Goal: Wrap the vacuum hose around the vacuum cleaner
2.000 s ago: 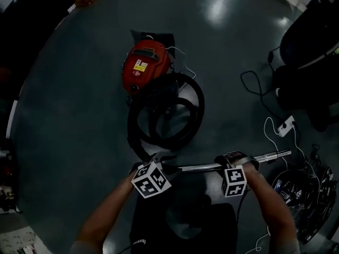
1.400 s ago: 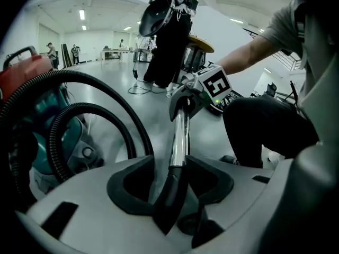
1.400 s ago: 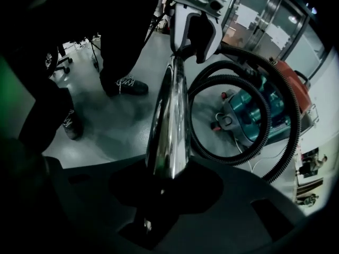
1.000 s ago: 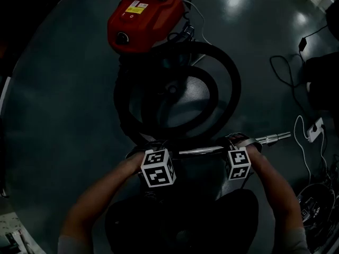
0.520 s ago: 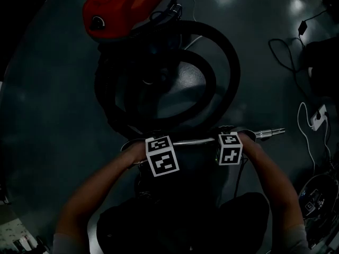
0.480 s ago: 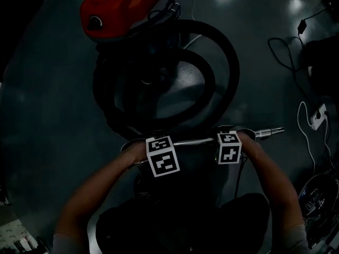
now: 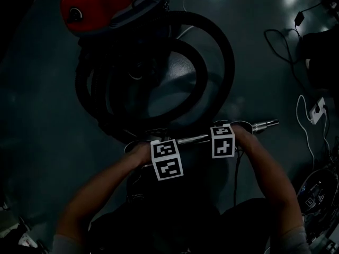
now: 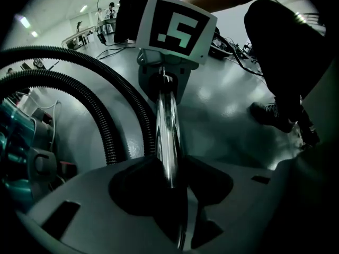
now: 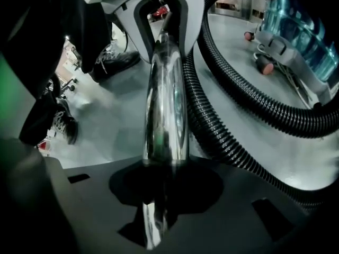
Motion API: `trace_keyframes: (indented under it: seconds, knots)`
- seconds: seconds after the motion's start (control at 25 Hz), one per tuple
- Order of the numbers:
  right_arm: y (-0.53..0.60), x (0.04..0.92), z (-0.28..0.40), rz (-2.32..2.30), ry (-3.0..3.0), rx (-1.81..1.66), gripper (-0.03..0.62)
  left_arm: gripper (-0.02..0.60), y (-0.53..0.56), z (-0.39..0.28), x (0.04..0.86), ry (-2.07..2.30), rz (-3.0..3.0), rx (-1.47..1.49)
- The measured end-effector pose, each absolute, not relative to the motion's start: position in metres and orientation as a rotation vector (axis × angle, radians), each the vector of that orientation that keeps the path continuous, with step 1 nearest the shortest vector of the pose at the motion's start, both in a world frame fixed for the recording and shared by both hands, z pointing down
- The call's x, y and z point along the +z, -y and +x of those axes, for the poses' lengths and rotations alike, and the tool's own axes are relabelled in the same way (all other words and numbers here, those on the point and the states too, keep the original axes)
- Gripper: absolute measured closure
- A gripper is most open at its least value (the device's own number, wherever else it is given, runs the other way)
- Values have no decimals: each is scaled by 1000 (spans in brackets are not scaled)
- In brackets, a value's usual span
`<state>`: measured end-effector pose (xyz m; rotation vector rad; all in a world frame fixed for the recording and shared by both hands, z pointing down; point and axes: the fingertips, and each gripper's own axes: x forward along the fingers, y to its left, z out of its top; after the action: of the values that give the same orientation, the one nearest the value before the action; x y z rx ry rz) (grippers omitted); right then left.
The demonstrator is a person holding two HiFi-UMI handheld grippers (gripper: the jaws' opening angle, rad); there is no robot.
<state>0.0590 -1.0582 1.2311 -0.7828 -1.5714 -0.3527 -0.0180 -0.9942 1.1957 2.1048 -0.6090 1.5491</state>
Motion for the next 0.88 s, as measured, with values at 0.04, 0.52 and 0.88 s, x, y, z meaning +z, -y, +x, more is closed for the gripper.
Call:
trace_keyframes:
  seconds: [0.04,0.52,0.88]
  knots:
    - [1060,1233,59,-768,1565,-361,479,399,995,-19,1198,625,2110,1556]
    - [1079,1223,70,-580,1670,-266,361,400,992,-18,1204,653,2135,1542]
    - [1068,1178,44,-547,1936,-249,364,399,991,-14,1198,647,2158,1483]
